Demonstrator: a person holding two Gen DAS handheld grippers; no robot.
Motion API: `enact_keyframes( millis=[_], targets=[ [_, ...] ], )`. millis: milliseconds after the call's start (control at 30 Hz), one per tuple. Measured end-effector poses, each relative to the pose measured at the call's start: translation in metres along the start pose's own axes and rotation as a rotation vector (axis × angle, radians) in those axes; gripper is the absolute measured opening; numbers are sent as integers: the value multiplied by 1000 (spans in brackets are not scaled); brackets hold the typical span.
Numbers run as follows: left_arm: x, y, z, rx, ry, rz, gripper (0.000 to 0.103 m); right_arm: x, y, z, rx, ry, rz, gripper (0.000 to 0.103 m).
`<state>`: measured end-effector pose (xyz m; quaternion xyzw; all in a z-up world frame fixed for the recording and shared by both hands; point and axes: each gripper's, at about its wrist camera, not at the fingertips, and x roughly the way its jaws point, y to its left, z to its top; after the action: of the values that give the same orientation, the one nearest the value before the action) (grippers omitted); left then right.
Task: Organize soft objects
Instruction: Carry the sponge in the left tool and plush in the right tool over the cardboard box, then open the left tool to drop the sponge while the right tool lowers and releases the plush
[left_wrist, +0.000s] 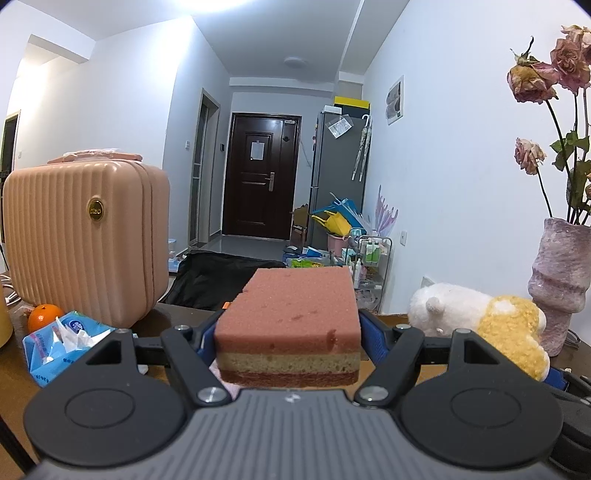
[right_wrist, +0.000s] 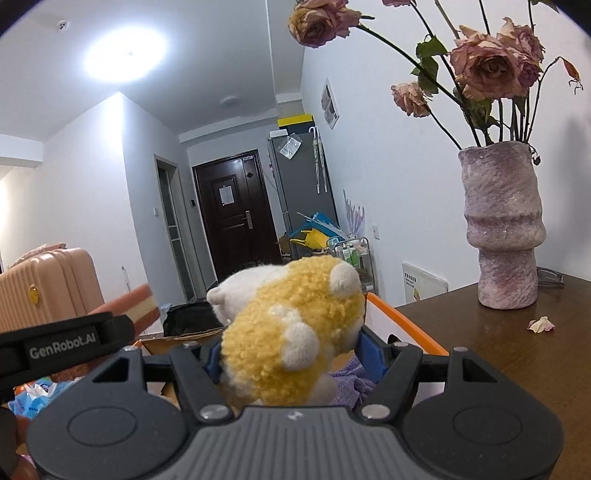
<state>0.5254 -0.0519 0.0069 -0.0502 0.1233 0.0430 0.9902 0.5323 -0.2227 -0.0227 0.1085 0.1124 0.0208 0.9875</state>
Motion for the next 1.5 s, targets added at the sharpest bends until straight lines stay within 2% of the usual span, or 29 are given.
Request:
enact_keyframes(
  millis=[500, 900, 1033, 1100, 1233, 1333, 1400, 1500],
  targets=[
    [26, -7, -4, 64, 4, -4, 75, 26, -1, 3, -10, 29, 2, 69],
    [31, -11, -8, 89, 24, 2, 75, 34, -4, 3, -5, 69, -11, 69],
    [30, -10, -8, 91, 19, 2, 78, 35, -4, 2, -9, 84, -22, 70],
    [30, -9, -7, 86, 18, 0, 83, 36, -5, 1, -8, 95, -25, 75],
    [27, -4, -6, 62, 4, 3, 103, 39, -9, 0, 18, 124, -28, 77],
    [24, 0, -5, 37, -19, 4, 103, 39, -12, -1, 43, 132, -28, 84],
    [23, 2, -5, 25, -21, 9, 103, 38, -14, -1, 52, 125, -41, 98],
    [24, 5, -5, 14, -20, 28, 103, 36, -16, -2, 67, 107, -51, 103]
  ],
)
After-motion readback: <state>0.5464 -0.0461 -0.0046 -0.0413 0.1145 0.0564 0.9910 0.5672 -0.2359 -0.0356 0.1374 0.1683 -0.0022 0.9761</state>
